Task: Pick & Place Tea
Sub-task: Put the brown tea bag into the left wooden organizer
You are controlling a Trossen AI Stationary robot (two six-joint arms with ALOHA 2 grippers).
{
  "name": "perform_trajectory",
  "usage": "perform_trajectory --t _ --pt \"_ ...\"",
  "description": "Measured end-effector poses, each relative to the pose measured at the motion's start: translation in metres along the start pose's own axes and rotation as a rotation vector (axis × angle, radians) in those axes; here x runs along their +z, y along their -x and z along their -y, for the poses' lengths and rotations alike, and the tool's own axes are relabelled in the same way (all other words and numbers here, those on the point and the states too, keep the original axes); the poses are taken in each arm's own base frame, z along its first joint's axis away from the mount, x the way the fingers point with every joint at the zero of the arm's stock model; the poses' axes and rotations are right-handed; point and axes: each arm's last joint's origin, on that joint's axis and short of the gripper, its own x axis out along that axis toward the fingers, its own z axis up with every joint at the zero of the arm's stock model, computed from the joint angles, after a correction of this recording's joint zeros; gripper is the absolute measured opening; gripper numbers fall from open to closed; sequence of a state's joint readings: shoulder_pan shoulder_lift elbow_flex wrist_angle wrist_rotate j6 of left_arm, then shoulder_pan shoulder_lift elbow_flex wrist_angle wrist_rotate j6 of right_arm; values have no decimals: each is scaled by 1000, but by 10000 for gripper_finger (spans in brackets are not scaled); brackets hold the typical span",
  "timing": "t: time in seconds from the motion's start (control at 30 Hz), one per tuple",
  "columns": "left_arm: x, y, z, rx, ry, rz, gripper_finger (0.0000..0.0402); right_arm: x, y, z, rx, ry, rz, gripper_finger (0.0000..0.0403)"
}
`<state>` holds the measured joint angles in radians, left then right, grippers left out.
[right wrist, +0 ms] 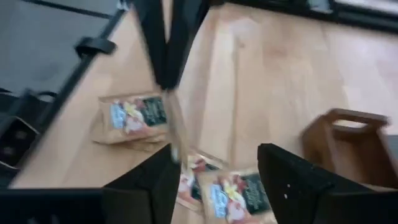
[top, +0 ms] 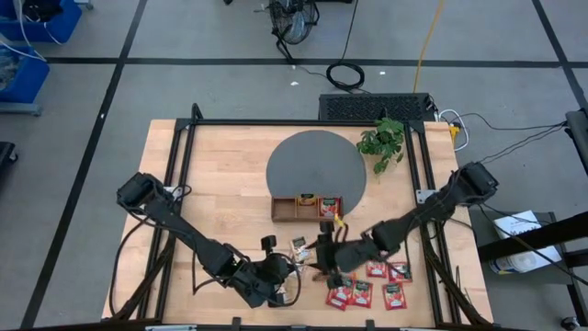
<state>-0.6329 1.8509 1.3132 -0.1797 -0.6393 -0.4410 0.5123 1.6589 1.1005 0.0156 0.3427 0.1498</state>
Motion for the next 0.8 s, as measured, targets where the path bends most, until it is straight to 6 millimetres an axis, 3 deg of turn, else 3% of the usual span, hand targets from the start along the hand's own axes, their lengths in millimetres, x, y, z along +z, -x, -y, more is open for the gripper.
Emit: perform_trajectory --t 0.17,0.4,0.8 --pt "-6 -11 1 2 -40 -13 1 3 -5 11 129 -52 -10 192" --pt "-6 -17 -5 23 -15 -23 1 3 -4 9 206 -47 -20 167" --pt "-3 -21 -11 32 1 -19 1 4 -7 19 178 -69 -20 163"
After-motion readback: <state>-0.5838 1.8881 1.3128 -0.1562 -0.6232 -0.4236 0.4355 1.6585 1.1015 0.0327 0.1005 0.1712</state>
